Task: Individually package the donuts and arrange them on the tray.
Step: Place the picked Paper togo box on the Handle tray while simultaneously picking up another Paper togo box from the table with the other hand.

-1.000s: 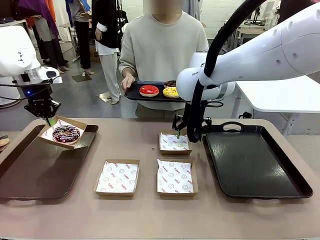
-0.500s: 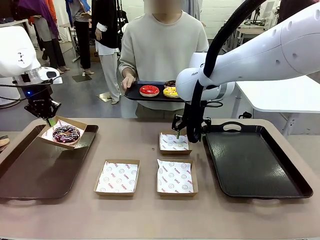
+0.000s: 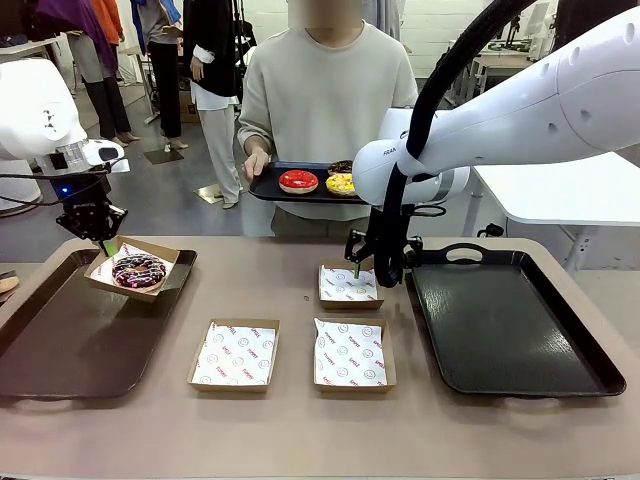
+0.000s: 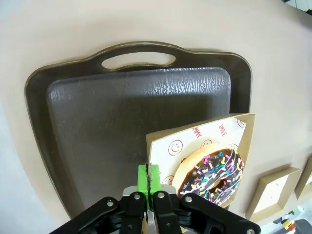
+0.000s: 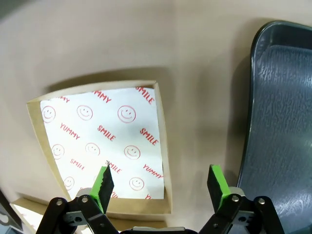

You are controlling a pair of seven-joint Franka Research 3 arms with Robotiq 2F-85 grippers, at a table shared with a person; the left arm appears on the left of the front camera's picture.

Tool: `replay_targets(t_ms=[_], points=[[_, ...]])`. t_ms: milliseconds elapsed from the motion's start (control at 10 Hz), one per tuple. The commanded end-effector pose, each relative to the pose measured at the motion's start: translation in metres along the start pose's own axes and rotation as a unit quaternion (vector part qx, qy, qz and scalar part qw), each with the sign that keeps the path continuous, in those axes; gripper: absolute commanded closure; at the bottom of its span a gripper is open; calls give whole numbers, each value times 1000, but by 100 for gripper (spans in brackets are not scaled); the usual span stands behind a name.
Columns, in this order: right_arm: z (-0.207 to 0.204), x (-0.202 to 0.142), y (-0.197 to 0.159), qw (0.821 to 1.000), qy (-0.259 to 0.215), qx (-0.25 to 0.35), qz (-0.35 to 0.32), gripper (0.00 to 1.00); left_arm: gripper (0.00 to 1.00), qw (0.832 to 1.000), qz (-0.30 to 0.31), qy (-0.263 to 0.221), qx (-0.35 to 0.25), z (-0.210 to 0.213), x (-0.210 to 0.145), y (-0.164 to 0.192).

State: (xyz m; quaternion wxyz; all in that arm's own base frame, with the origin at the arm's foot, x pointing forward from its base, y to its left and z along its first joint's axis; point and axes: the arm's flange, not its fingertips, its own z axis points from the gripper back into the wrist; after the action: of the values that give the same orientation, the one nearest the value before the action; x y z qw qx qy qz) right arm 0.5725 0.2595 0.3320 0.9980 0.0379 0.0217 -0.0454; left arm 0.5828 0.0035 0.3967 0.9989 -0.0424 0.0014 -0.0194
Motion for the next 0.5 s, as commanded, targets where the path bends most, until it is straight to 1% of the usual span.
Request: replay_targets(t_ms=[0, 200, 400], points=[[-9, 7, -6, 1000, -16, 6, 12, 0, 99, 1000, 8, 7, -14, -2, 11, 1], [-13, 9, -8, 1000, -18, 10, 18, 0, 99, 1000, 10, 14, -12, -5, 16, 1], [-14, 10, -6, 999, -20, 4, 41, 0, 99, 1000, 12, 19, -15, -7, 19, -1]])
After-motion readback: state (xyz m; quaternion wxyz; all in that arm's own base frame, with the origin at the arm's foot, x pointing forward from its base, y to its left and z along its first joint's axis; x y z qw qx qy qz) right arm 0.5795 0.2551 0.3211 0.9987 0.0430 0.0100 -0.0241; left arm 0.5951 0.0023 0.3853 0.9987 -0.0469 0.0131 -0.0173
